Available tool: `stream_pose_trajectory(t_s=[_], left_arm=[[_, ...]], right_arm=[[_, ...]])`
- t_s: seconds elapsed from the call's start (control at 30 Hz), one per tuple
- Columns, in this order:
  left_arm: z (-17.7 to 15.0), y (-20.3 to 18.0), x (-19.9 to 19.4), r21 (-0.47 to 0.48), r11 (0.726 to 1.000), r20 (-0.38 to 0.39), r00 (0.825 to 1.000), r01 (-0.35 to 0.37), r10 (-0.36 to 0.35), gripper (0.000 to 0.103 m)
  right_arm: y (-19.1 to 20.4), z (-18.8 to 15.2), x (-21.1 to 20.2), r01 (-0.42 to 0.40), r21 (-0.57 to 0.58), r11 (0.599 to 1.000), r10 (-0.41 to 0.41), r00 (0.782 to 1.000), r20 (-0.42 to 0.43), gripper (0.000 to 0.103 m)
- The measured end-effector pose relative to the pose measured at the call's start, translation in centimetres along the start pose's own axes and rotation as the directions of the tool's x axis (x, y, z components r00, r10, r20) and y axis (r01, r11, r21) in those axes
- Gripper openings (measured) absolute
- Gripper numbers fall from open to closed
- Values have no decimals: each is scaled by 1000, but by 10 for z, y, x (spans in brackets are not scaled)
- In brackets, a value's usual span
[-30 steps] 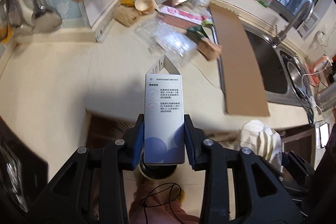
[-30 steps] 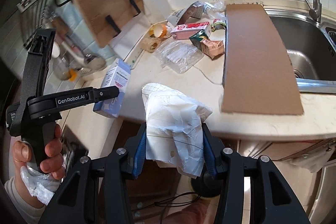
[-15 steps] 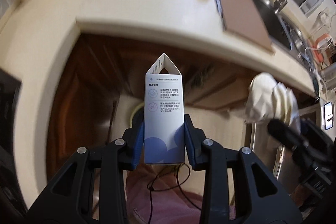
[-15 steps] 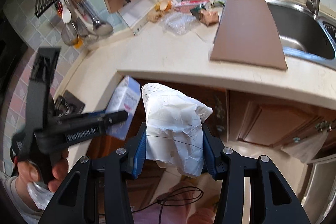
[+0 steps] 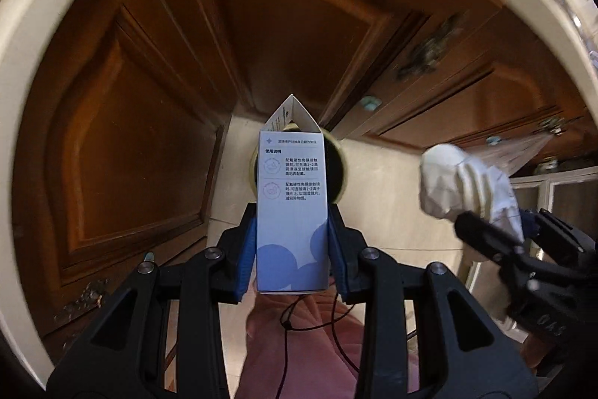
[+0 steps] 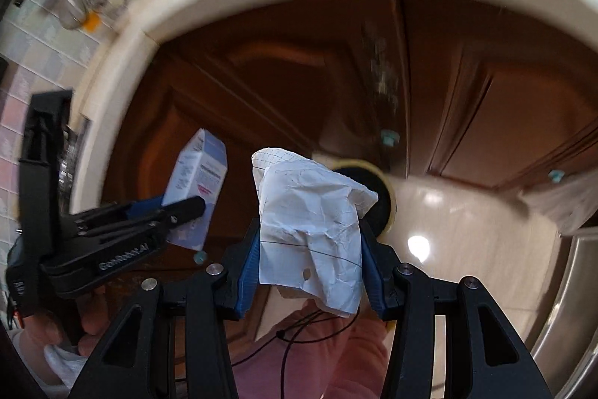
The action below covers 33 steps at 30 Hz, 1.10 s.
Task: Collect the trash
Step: 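Carry the carton and tissue down over the black trash bin with both grippers, then open both grippers to drop the carton and tissue into the bin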
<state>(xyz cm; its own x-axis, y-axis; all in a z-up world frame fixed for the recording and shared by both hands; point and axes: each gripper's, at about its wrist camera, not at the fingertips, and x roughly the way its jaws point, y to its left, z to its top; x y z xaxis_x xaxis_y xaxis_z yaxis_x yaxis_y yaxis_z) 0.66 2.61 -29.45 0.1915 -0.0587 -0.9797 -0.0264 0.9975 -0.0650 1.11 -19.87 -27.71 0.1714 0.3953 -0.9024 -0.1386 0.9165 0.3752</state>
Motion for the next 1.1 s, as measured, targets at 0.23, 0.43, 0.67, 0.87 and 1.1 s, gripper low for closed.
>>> stream_pose_trajectory(t_s=[0.23,0.43,0.67,0.87,1.1], left_arm=[[2,3,65,22,999,-71,997,-29,30,31],[18,9,100,45,999,-108,994,-8,13,32],[50,19,124,58,998,-120,993,3,4,36],[56,25,133,58,998,-124,992,12,-5,59],[51,26,140,38,999,-136,991,-5,10,59]], right_arm=[[-22,-5,94,24,33,999,-19,991,-131,48],[-35,8,157,61,70,996,-46,980,-191,49],[-35,22,191,86,69,994,-66,967,-247,51],[-33,30,207,92,84,992,-66,962,-266,63],[-27,35,213,104,84,991,-78,960,-271,70]])
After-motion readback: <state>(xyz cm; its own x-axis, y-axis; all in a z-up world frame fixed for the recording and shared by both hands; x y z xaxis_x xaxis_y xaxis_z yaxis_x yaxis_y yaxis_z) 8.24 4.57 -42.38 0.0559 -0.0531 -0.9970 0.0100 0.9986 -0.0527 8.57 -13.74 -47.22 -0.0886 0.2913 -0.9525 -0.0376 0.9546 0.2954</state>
